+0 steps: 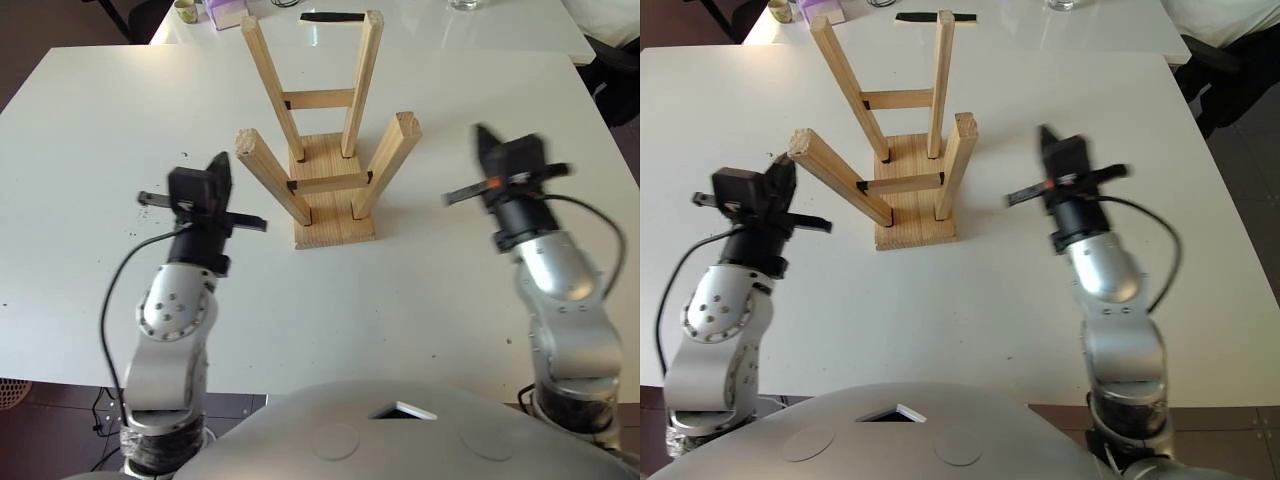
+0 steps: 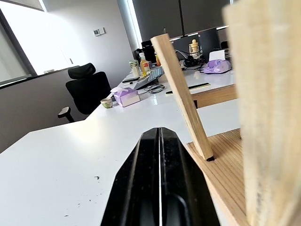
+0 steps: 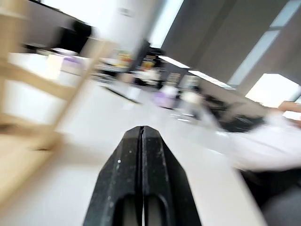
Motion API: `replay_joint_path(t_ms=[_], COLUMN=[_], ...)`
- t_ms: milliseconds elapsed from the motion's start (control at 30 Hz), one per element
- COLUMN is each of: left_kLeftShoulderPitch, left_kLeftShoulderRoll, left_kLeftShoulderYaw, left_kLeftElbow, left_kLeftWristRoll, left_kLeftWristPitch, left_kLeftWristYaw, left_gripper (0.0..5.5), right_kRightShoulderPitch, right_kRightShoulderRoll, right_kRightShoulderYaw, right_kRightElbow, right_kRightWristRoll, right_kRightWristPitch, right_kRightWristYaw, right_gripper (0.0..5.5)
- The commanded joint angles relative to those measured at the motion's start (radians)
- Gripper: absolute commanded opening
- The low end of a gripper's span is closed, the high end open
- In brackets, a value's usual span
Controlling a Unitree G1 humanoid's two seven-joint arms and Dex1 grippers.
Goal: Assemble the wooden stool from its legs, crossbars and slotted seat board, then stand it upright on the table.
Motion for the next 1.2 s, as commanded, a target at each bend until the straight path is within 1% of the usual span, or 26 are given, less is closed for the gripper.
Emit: replay_joint_path(t_ms=[33,67,100,167,200,267,367,400,500,633,733,800,833,900,933,967,1000,1133,1200], left_kLeftShoulderPitch=[-0.228,-0.319,-0.447,-0.704,-0.806,-0.91,-0.966,-0.972,-0.952,-0.904,-0.794,-0.639,-0.571,-0.454,-0.421,-0.405,-0.405,-0.464,-0.524], left_kLeftShoulderRoll=[0.039,0.048,0.05,0.024,0.011,-0.004,-0.009,0.0,0.058,0.145,0.179,0.18,0.183,0.185,0.185,0.176,0.166,0.142,0.137], left_kLeftShoulderYaw=[0.276,0.32,0.337,0.329,0.315,0.297,0.302,0.302,0.295,0.272,0.231,0.178,0.144,0.05,0.014,-0.001,0.002,0.079,0.136], left_kLeftElbow=[0.119,0.139,0.146,0.141,0.133,0.127,0.146,0.151,0.15,0.134,0.117,0.123,0.141,0.194,0.21,0.211,0.203,0.148,0.132], left_kLeftWristRoll=[-0.223,-0.289,-0.364,-0.511,-0.575,-0.693,-0.906,-0.957,-1.095,-1.225,-1.275,-1.211,-1.178,-1.074,-1.028,-1.006,-1.008,-1.041,-1.057], left_kLeftWristPitch=[0.067,0.093,0.124,0.197,0.228,0.291,0.355,0.367,0.401,0.411,0.407,0.422,0.427,0.423,0.41,0.39,0.37,0.241,0.168], left_kLeftWristYaw=[-0.024,-0.01,0.014,0.094,0.128,0.186,0.271,0.29,0.347,0.393,0.415,0.41,0.397,0.353,0.335,0.32,0.314,0.283,0.298], left_gripper=[0.02,0.02,0.02,0.02,0.02,0.02,0.02,0.02,0.02,0.02,0.02,0.02,0.02,0.02,0.02,0.02,0.02,0.02,0.02], right_kRightShoulderPitch=[-0.264,-0.348,-0.456,-0.671,-0.746,-0.833,-0.901,-0.907,-0.877,-0.868,-0.808,-0.686,-0.606,-0.449,-0.401,-0.376,-0.372,-0.442,-0.516], right_kRightShoulderRoll=[0.035,0.065,0.093,0.142,0.148,0.151,0.161,0.152,0.109,0.126,0.106,0.075,0.048,-0.019,-0.031,-0.027,-0.01,0.092,0.13], right_kRightShoulderYaw=[-0.099,-0.131,-0.171,-0.256,-0.27,-0.276,-0.295,-0.293,-0.223,-0.196,-0.127,-0.019,0.054,0.224,0.266,0.276,0.262,0.1,-0.003], right_kRightElbow=[0.11,0.133,0.154,0.201,0.217,0.229,0.252,0.259,0.249,0.23,0.218,0.235,0.263,0.365,0.398,0.404,0.395,0.319,0.307], right_kRightWristRoll=[0.165,0.238,0.328,0.504,0.568,0.661,0.783,0.805,0.825,0.876,0.853,0.808,0.764,0.641,0.605,0.594,0.607,0.767,0.857], right_kRightWristPitch=[0.021,0.062,0.106,0.205,0.233,0.274,0.326,0.341,0.376,0.389,0.389,0.386,0.364,0.274,0.237,0.211,0.202,0.183,0.173], right_kRightWristYaw=[0.067,0.081,0.092,0.085,0.094,0.11,0.108,0.111,0.127,0.102,0.093,0.114,0.13,0.169,0.182,0.19,0.191,0.168,0.129], right_gripper=[0.0,0.0,0.0,0.0,0.0,0.0,0.0,0.0,0.0,0.0,0.0,0.0,0.0,0.0,0.0,0.0,0.0,0.0,0.0])
